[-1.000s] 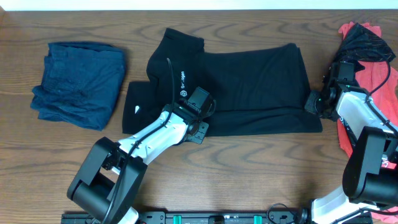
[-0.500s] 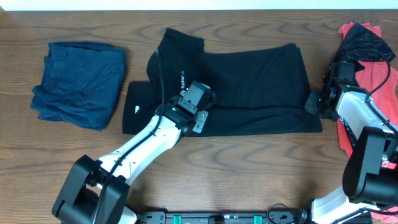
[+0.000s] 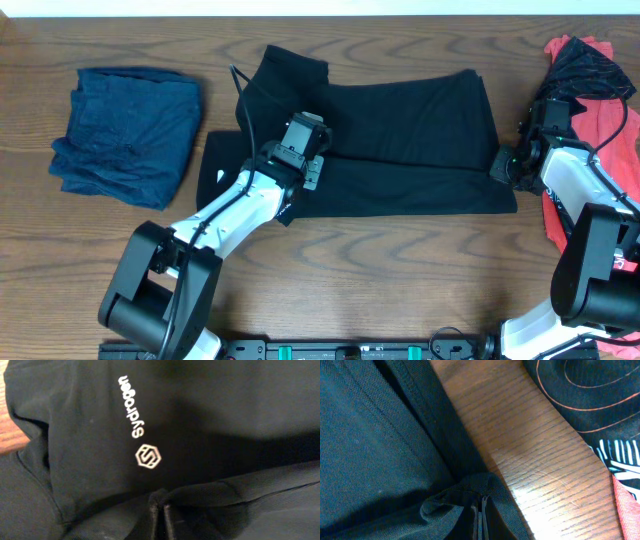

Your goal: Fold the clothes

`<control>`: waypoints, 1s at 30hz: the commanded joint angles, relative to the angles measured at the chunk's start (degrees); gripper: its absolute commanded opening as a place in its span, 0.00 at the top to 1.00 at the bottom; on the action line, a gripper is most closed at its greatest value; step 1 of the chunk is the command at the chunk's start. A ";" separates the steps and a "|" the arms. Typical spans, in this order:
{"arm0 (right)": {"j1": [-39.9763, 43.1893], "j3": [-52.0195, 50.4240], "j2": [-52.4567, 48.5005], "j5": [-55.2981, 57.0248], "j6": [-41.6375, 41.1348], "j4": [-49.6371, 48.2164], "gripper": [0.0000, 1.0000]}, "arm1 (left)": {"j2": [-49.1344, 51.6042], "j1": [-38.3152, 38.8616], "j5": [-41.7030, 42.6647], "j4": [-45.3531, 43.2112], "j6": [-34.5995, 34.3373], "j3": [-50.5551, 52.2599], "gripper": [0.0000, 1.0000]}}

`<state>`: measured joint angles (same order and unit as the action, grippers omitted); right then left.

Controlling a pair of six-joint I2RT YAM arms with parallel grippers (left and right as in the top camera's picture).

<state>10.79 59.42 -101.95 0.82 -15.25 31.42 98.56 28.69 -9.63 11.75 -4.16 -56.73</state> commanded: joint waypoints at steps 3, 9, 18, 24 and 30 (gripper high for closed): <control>-0.35 -0.09 -0.72 -0.24 0.74 -0.15 0.98 | 0.09 -0.28 -1.60 -1.03 -0.13 -1.20 0.42; -0.35 -0.09 -0.72 -0.22 0.76 0.11 0.98 | -3.85 -0.39 -1.62 5.44 -0.17 -1.27 0.38; -0.35 -0.09 -0.72 -0.22 0.76 0.13 0.97 | -7.56 -4.37 -3.37 16.24 -5.25 -1.25 0.37; -0.35 -0.09 -0.72 -0.22 0.76 0.26 0.97 | -7.54 -8.76 0.63 17.03 -12.72 -0.79 0.34; -0.35 -0.09 -0.72 -0.22 0.76 0.26 0.97 | -6.67 -9.46 9.07 16.87 -13.77 1.79 0.40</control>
<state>10.79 59.40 -101.97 0.82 -15.22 31.68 91.39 19.25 -5.13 28.47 -15.94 -56.55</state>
